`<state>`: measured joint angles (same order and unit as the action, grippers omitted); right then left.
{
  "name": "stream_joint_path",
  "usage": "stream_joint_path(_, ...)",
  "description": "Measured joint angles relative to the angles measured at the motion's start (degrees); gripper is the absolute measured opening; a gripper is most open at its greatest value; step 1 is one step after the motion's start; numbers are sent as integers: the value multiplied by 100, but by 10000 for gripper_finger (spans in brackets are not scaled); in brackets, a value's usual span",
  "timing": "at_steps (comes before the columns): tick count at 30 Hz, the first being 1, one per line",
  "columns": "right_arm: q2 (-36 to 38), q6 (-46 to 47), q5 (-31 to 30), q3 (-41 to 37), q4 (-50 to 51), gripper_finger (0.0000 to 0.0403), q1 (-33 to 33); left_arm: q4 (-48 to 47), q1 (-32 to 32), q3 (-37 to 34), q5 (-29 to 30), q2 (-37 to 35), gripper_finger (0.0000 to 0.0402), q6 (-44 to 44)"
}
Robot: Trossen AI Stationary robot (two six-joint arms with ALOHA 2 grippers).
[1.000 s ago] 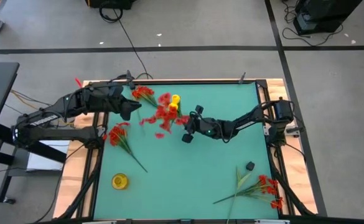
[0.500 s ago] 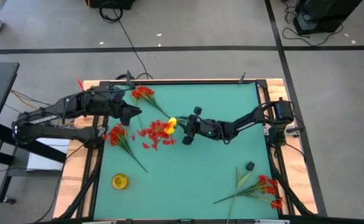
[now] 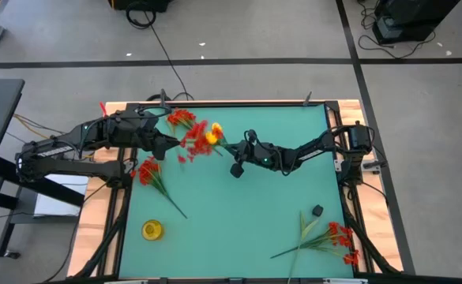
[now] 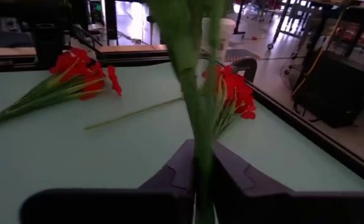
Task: Sort flowers into vase by color
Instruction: Adjust the transparent vase
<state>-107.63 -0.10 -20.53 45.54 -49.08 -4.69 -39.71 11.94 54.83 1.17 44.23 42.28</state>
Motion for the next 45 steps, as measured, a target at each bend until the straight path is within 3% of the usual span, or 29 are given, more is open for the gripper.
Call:
stream_joint_path(7,4,59,76,2,-2,21,4,0,0,0,-2,0,127,2)
stream_joint_path(24,4,730,62,2,-232,92,116,3,0,0,-12,0,127,3)
stream_joint_path(36,4,1527,-556,2,-234,87,241,18,0,5,-33,-1,127,149)
stream_joint_path(45,4,1864,-538,2,-271,85,217,-287,0,1002,100,-7,127,-280)
